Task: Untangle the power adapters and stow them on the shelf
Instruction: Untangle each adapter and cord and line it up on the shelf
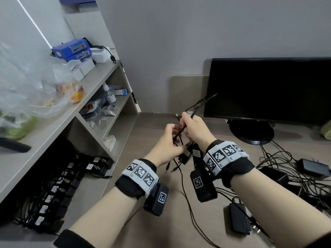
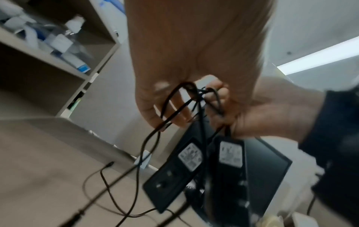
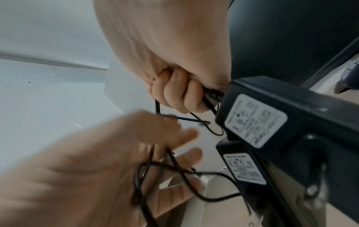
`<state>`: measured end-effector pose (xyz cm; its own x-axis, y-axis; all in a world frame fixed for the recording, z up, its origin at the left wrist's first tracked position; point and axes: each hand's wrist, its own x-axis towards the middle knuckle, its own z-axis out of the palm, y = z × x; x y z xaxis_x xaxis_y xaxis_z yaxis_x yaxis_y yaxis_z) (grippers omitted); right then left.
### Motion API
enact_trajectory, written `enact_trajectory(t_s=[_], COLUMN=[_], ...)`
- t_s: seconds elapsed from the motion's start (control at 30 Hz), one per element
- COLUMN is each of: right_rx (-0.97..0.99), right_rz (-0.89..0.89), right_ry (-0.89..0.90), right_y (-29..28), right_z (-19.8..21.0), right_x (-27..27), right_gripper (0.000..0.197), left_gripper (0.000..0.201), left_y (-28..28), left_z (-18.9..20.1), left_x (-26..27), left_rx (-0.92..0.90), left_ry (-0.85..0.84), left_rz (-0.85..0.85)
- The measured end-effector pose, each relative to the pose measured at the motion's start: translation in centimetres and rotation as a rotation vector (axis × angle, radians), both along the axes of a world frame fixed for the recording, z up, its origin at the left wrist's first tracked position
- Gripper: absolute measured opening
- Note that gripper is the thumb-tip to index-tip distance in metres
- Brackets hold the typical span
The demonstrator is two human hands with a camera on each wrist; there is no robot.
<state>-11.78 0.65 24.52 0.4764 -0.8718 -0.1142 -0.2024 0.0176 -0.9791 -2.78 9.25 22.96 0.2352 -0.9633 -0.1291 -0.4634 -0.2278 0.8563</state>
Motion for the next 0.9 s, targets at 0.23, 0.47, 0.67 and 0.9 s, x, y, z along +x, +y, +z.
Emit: enact_trajectory(t_s=[0.23,0.47,0.67,0.9], right_rx=[0.098,0.086,0.19,0.109], right_rz=[-0.331,-0.496,-0.594,-0.291], right_ry=[-0.161,-0.263,-0.413,-0.142], right_y=[-2.4,-3.3,-4.8,-4.0], right_z=[1.6,1.4,3.0,1.7], right_x=[-1.8,-2.5,-4.3,-3.1], right_gripper=[0.036,0.034,0.033,0.036], left_gripper=[0.024,0.02,0.053,0.069], left_y=[1.1,1.7,2.7,-0.3], left_z=[-2.9,-6.1,-9.0,-5.4], left_x=[2.5,6.0,8.6,5.8], left_rx=[0.085,0.295,0.665,0.159], left_ry=[-0.278,-0.313,-0.17,-0.292], left_rz=[0.087,0.148,0.244,0.323])
